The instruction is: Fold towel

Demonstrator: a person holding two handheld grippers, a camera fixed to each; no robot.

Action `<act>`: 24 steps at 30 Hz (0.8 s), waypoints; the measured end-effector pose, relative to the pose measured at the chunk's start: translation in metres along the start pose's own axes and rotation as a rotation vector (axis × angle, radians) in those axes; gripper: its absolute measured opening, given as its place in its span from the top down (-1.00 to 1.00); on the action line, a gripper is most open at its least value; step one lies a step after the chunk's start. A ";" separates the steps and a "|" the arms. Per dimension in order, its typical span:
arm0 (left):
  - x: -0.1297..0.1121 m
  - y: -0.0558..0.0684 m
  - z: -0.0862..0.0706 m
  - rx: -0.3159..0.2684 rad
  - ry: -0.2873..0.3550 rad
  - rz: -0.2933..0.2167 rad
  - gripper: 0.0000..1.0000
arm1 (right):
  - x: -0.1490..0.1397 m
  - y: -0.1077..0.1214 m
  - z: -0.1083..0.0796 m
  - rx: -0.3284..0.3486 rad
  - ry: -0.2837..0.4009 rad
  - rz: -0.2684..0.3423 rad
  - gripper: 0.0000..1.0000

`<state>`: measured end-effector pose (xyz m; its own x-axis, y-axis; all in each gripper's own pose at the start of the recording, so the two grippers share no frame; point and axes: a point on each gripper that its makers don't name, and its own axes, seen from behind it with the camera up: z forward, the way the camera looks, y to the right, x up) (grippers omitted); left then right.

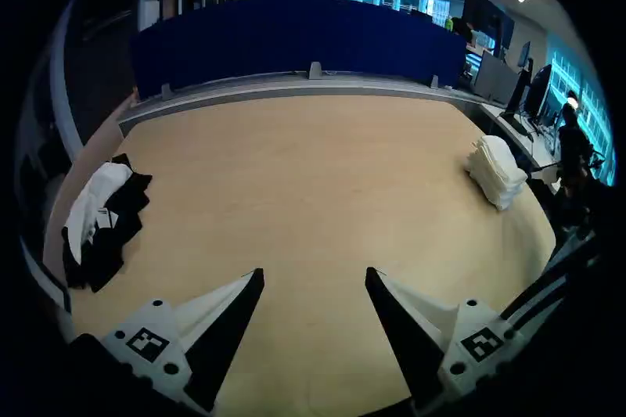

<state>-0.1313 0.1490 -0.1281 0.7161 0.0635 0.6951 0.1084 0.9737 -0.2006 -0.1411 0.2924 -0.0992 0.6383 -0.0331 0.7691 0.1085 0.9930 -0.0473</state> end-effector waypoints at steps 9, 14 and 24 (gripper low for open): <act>0.001 -0.004 0.001 0.005 0.001 -0.008 -0.93 | 0.032 -0.035 0.003 0.076 0.054 -0.015 -0.97; 0.000 -0.008 0.000 0.014 0.001 -0.013 -0.93 | 0.043 -0.058 0.011 0.110 0.065 -0.028 -1.00; -0.002 -0.016 -0.001 0.024 0.000 -0.025 -0.93 | 0.029 -0.078 0.028 0.130 0.027 -0.042 -1.00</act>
<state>-0.1342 0.1328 -0.1269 0.7132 0.0387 0.6999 0.1103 0.9798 -0.1666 -0.1526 0.2169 -0.0554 0.6558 -0.0762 0.7511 0.0370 0.9969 0.0688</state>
